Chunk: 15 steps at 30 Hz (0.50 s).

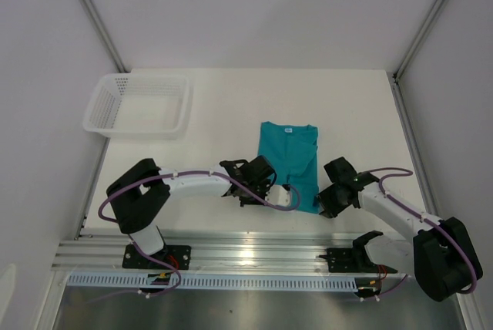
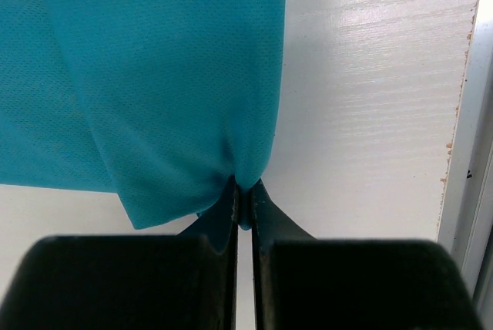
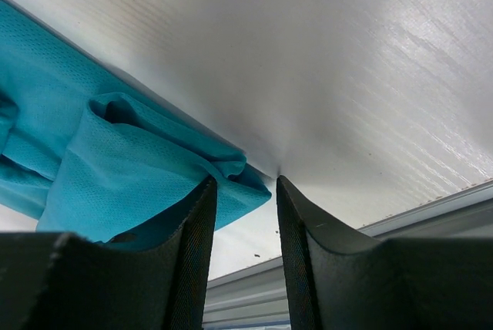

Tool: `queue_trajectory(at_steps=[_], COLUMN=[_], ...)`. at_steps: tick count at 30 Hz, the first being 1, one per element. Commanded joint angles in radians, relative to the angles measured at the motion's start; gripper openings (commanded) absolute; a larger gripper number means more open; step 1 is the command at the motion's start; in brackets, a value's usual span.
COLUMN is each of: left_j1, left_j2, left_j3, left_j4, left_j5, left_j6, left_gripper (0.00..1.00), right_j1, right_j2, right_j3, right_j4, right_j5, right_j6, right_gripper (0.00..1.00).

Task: Roll the t-shirts
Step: Roll the tshirt

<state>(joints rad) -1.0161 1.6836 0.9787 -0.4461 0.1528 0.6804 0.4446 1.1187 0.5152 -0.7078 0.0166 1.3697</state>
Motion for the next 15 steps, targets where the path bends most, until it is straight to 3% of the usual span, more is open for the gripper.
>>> queue_trajectory(at_steps=[1, 6, 15], left_j1=[0.011, 0.016, 0.040], left_j2=[0.016, 0.019, 0.001], left_j3=[0.037, 0.046, 0.081], left_j4=[-0.025, -0.048, -0.140], left_j5=[0.040, 0.053, 0.091], left_j6=[-0.025, -0.033, -0.035], left_gripper=[0.01, 0.01, 0.01], right_j1=[0.011, 0.009, 0.005], right_j2=[0.007, 0.039, -0.013], right_j3=[-0.027, -0.052, 0.025], right_j4=[0.019, 0.057, -0.030], right_j5=[0.040, 0.029, 0.057], right_j6=[0.026, 0.026, -0.072], right_gripper=[0.40, 0.35, 0.00])
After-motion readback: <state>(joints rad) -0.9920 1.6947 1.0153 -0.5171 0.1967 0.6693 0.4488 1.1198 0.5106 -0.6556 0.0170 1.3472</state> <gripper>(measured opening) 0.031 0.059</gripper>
